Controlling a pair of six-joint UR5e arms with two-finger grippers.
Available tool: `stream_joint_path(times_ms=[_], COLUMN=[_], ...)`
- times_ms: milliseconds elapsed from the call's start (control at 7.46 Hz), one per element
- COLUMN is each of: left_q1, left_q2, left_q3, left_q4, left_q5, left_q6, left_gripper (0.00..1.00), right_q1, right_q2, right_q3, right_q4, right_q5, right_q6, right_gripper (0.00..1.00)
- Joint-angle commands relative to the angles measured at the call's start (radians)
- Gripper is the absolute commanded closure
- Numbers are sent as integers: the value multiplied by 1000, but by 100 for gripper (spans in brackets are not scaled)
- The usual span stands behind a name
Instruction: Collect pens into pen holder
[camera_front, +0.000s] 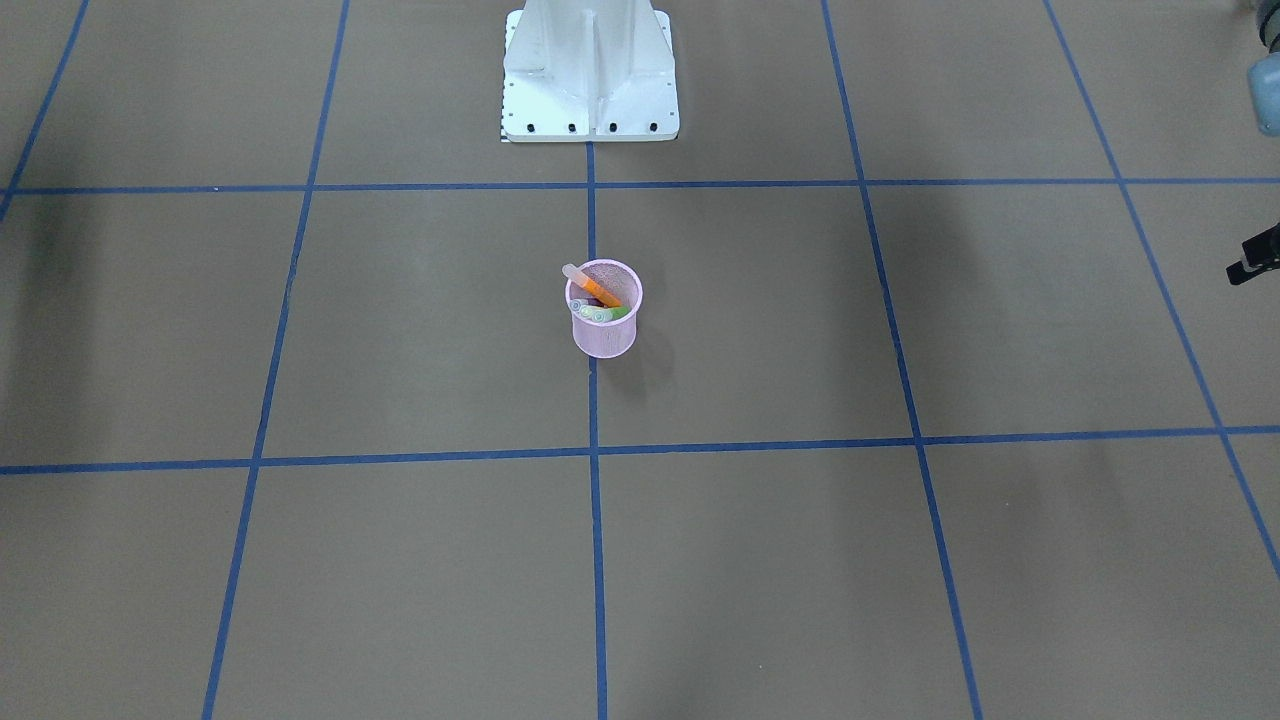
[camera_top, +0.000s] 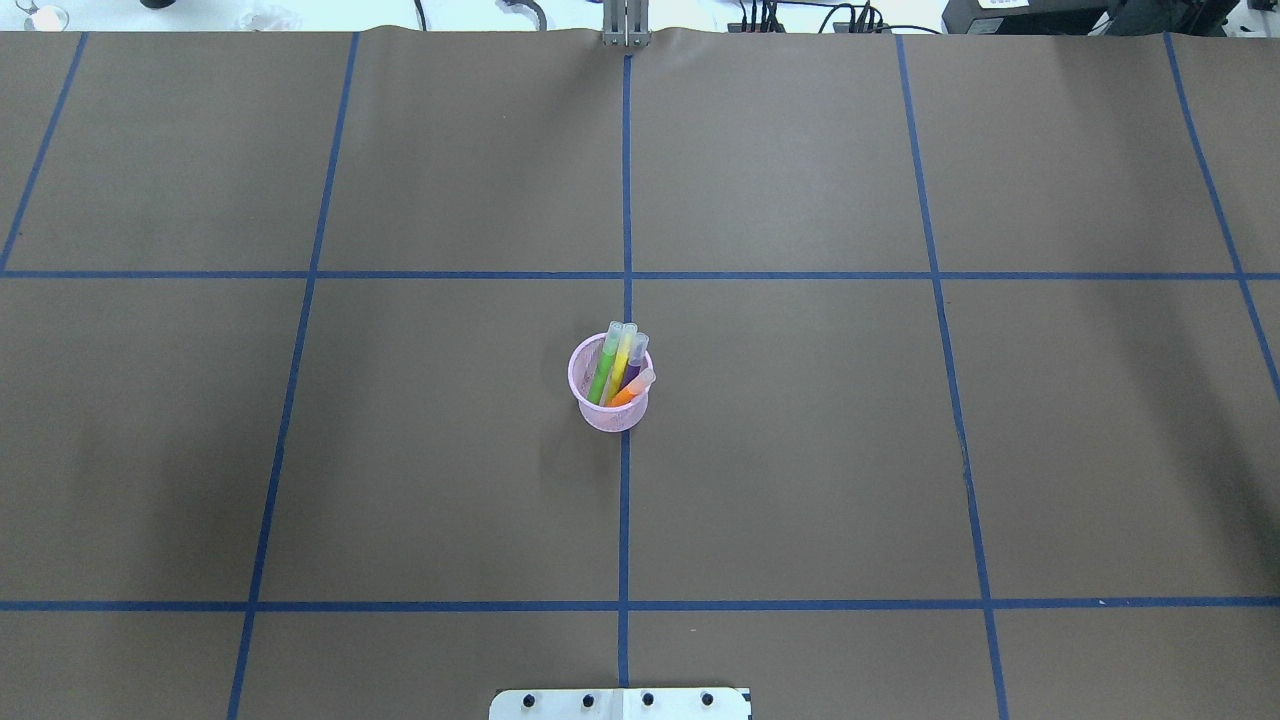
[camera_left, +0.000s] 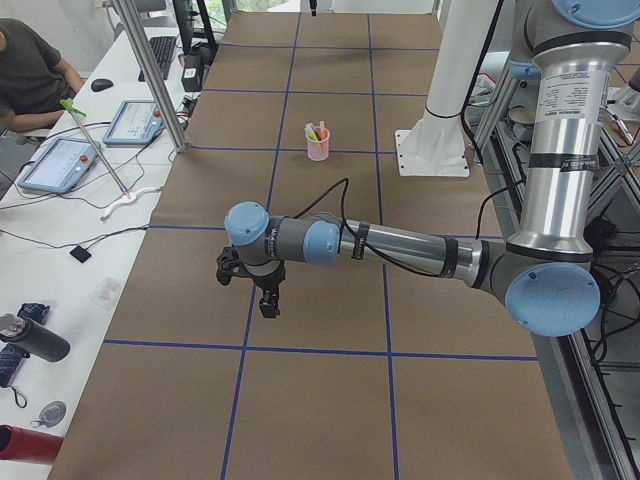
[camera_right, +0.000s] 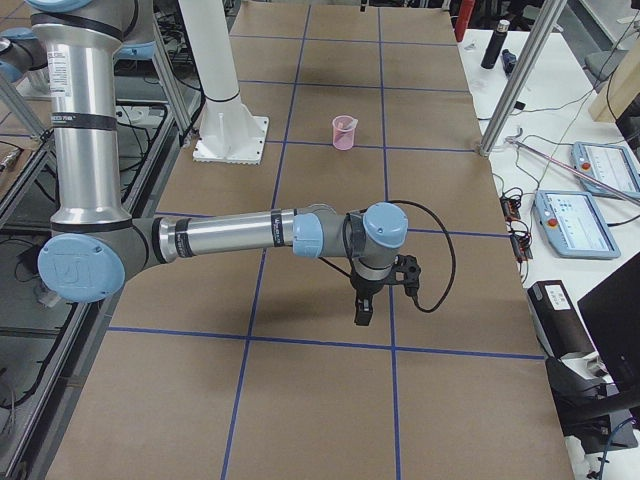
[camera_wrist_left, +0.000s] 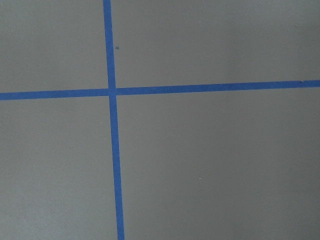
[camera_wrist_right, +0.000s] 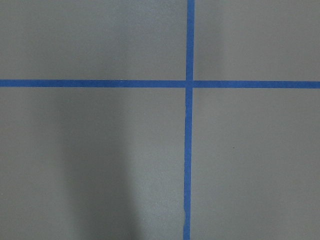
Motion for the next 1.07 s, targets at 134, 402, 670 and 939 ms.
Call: stream_joint_path(times_ms=[134, 402, 670, 939], left_q1=[-1, -1, -1, -1], left_q2=[2, 3, 3, 3], left_q3=[1, -1, -1, -1], left_q4=[-1, -3, -3, -3], left_q5=[3, 3, 5, 5], left_q6=[-2, 0, 5, 3], left_gripper=[1, 1, 1, 1], right_q1=[1, 1, 1, 1], right_q2=[-1, -9, -10, -13], right_q3=[22, 41, 41, 41], right_q4=[-1, -2, -1, -1], right_q5=[4, 0, 0, 1], right_q6=[0, 0, 0, 0], right_gripper=[1, 1, 1, 1])
